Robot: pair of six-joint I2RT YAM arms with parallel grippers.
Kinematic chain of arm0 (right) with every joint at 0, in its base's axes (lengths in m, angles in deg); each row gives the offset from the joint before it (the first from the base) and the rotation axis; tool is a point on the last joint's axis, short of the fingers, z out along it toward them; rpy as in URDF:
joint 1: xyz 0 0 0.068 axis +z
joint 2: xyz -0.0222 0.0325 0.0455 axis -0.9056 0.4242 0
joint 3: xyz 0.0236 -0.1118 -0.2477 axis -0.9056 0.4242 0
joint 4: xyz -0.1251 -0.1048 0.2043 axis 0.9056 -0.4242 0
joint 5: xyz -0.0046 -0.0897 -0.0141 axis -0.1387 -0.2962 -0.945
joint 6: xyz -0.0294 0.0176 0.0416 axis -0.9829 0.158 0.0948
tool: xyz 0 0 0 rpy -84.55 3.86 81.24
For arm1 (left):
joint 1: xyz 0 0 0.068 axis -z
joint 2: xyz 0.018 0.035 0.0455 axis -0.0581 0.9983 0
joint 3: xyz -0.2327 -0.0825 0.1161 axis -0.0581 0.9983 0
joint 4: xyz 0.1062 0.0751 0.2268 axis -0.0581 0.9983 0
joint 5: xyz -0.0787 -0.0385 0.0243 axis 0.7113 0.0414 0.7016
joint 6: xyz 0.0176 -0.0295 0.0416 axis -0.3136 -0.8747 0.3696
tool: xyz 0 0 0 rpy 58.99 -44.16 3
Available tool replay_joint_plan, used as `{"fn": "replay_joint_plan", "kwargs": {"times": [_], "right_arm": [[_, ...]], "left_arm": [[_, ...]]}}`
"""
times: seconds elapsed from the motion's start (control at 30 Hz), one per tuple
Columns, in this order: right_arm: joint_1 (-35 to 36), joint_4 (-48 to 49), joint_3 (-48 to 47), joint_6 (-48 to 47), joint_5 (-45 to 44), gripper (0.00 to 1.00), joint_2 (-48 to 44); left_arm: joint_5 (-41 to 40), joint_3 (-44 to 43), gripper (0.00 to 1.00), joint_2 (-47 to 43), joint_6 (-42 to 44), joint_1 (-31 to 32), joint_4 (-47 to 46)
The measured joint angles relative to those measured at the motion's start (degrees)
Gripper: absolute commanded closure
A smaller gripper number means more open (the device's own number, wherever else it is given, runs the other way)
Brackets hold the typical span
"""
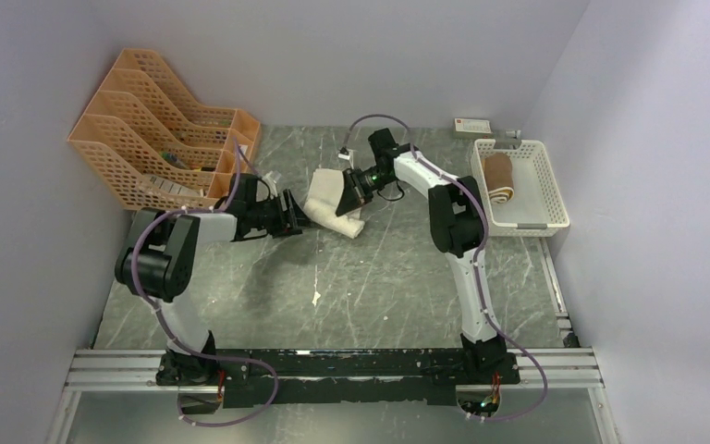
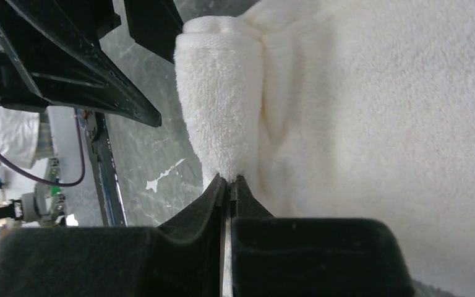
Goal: Roll the towels
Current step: Roll the towel at the center of the board.
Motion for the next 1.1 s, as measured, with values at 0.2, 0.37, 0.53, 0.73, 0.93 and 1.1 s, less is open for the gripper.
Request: {"fn": "replay_joint_plan", "kwargs": {"times": [0.2, 0.37, 0.53, 0.73, 0.93, 1.1], "right_arm": [[0.1, -1.1, -1.7, 2.2, 1.3, 0.98, 3.8], [0.9, -3.0, -5.8, 2.3, 1.9, 0.97, 6.6], [2.0, -4.2, -7.4, 1.7, 2.2, 0.97, 7.2], [3.5, -4.0, -7.1, 1.5, 3.1, 0.97, 7.2], [3.8, -3.8, -6.3, 1.2, 3.3, 0.90, 8.0], [4.1, -3.6, -6.2, 1.5, 2.2, 0.79, 8.6]], "left_arm": [[0.4, -2.3, 0.28, 5.2, -1.7, 1.0, -2.4], [0.4, -2.6, 0.28, 5.3, -2.4, 1.0, -4.2], [0.3, -2.6, 0.28, 4.4, -2.5, 1.0, -4.3], [0.2, -2.6, 0.27, 4.2, -2.8, 1.0, -4.5], [-1.6, -4.0, 0.36, 6.3, -2.6, 1.1, -3.6], [-2.7, -8.2, 0.39, 9.9, -1.6, 1.2, -1.0]]}}
